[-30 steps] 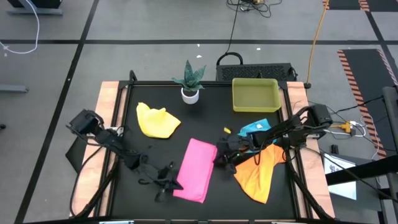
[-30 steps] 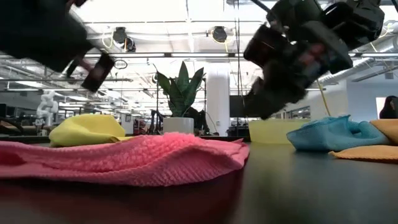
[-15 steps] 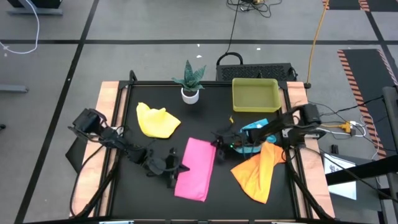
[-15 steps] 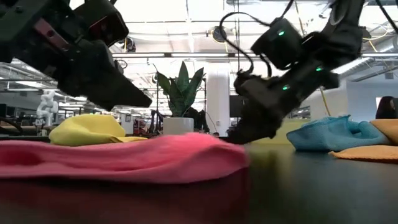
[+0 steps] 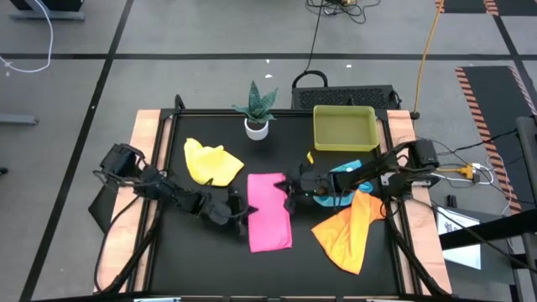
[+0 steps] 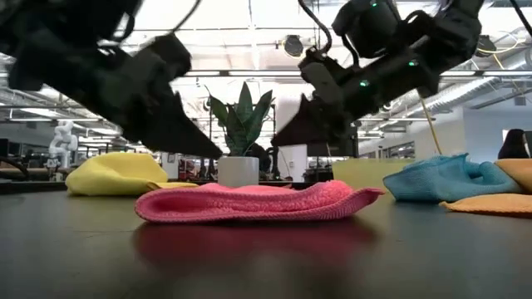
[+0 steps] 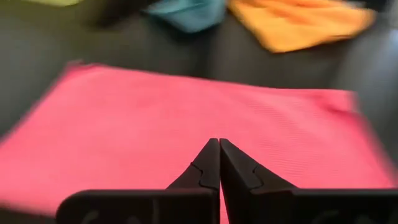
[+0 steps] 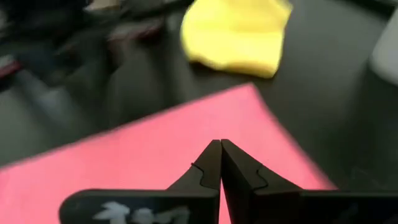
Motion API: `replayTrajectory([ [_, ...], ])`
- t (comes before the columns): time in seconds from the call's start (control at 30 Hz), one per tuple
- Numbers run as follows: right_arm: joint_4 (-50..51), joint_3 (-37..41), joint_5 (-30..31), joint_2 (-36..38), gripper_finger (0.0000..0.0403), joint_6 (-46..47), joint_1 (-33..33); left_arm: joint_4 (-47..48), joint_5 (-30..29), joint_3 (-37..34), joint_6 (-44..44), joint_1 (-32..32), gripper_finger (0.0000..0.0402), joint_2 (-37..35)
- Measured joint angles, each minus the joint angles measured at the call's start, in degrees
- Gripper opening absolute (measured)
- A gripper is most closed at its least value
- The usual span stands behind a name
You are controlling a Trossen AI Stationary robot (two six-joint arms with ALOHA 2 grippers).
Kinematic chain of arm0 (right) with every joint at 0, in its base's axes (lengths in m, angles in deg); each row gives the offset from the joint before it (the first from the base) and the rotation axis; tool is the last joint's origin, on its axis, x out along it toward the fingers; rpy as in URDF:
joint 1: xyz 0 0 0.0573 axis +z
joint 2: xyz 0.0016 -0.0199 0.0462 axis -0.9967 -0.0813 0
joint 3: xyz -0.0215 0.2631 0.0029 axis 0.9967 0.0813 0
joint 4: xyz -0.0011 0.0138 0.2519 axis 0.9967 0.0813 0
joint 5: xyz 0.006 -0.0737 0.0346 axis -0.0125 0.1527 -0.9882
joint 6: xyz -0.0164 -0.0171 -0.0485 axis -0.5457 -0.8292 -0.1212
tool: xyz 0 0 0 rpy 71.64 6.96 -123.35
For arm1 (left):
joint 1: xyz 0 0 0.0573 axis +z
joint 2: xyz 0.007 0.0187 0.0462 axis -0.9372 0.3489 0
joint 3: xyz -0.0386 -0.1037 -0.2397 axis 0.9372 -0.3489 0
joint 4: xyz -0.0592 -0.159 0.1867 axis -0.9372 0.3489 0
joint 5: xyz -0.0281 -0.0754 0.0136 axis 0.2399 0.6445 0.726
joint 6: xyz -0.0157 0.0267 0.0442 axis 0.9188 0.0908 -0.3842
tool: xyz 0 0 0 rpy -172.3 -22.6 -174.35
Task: Fold microfiber towels
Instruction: Fold the pink microfiber cloth
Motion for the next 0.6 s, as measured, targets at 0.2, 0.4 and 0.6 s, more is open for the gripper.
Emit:
replayTrajectory([
  [0.2,0.5,0.3,0.7,-5.6,0.0000,6.2,2.7,7.0,-0.1,0.0,2.8,5.2,0.0012,0.0],
  [0.4,-0.8,0.4,10.8,-9.6,0.0000,6.7,1.8,10.2,-1.2,0.0,0.1,9.2,0.0008,0.0],
  [0.6,-1.0,0.3,8.4,-3.4,0.0000,0.1,3.7,11.0,-1.6,0.0,-2.2,10.1,0.0009,-2.6],
])
